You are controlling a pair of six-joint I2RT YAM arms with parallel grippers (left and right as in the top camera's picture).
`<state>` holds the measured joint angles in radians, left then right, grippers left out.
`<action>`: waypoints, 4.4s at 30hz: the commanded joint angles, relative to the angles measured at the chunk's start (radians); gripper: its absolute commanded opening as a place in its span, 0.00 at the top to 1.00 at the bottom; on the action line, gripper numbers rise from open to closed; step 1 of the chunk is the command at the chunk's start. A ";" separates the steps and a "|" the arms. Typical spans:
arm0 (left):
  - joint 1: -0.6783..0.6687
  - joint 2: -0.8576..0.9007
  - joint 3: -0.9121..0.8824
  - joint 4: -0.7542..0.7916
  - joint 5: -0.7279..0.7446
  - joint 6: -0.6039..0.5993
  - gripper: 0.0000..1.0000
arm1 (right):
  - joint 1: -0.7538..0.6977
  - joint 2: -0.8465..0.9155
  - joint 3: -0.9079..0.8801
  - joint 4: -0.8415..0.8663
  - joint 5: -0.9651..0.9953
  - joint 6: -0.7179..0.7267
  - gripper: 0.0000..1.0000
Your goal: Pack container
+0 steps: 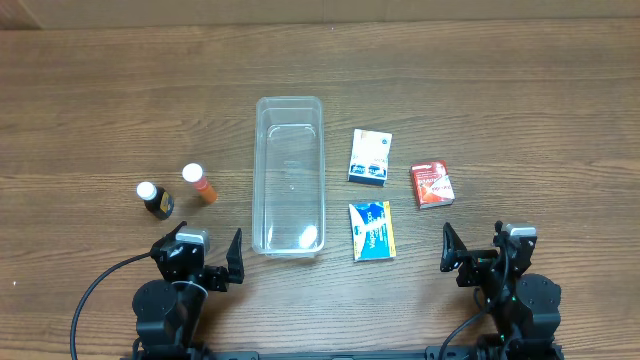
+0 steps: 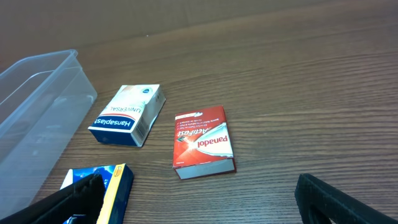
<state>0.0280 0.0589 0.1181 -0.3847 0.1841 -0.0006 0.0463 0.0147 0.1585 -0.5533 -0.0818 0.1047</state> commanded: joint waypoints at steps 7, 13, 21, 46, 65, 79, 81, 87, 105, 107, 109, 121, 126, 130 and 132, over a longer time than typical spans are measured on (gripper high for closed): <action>0.004 -0.007 -0.005 0.004 0.008 -0.006 0.00 | -0.003 -0.012 -0.010 0.003 -0.006 0.004 0.00; 0.004 -0.007 -0.005 0.004 0.008 -0.006 0.00 | -0.003 -0.012 -0.010 0.003 -0.006 0.004 0.00; 0.004 -0.007 -0.005 0.004 0.008 -0.006 0.00 | -0.003 -0.012 -0.010 0.003 -0.006 0.004 0.00; 0.004 -0.007 -0.005 0.004 0.008 -0.006 0.00 | 0.000 1.258 1.593 -0.500 -0.275 0.080 0.00; 0.004 -0.007 -0.005 0.004 0.008 -0.006 0.00 | 0.350 2.198 1.636 -0.536 0.013 0.435 0.00; 0.004 -0.007 -0.005 0.004 0.008 -0.006 0.00 | 0.384 2.012 1.798 -0.667 0.113 0.472 0.35; 0.004 -0.007 -0.005 0.004 0.008 -0.006 0.00 | 0.444 1.921 1.812 -0.659 0.105 0.472 0.35; 0.004 -0.007 -0.005 0.004 0.008 -0.006 0.00 | 0.697 1.950 1.762 -0.489 0.180 0.495 0.30; 0.004 -0.007 -0.005 0.004 0.008 -0.006 0.00 | 0.660 2.154 1.756 -0.262 0.105 0.521 0.23; 0.004 -0.007 -0.005 0.004 0.008 -0.006 0.00 | 0.660 2.155 1.756 -0.263 0.105 0.520 0.16; 0.004 -0.007 -0.005 0.004 0.008 -0.006 0.00 | 0.660 2.155 1.756 -0.255 0.100 0.504 0.02; 0.004 -0.007 -0.005 0.004 0.008 -0.006 0.00 | 0.521 1.800 1.883 -0.890 0.174 0.313 0.00; 0.004 -0.007 -0.005 0.004 0.008 -0.006 0.00 | 0.490 1.801 1.605 -0.962 0.173 0.284 0.00; 0.004 -0.007 -0.005 0.004 0.008 -0.006 0.00 | 0.490 1.801 1.280 -0.772 0.079 0.253 0.00; 0.004 -0.007 -0.005 0.004 0.008 -0.006 0.00 | 0.490 1.801 1.175 -0.696 0.023 0.236 0.00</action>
<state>0.0280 0.0589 0.1173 -0.3817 0.1844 -0.0006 0.5327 1.8381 1.4357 -1.2945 0.0296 0.3801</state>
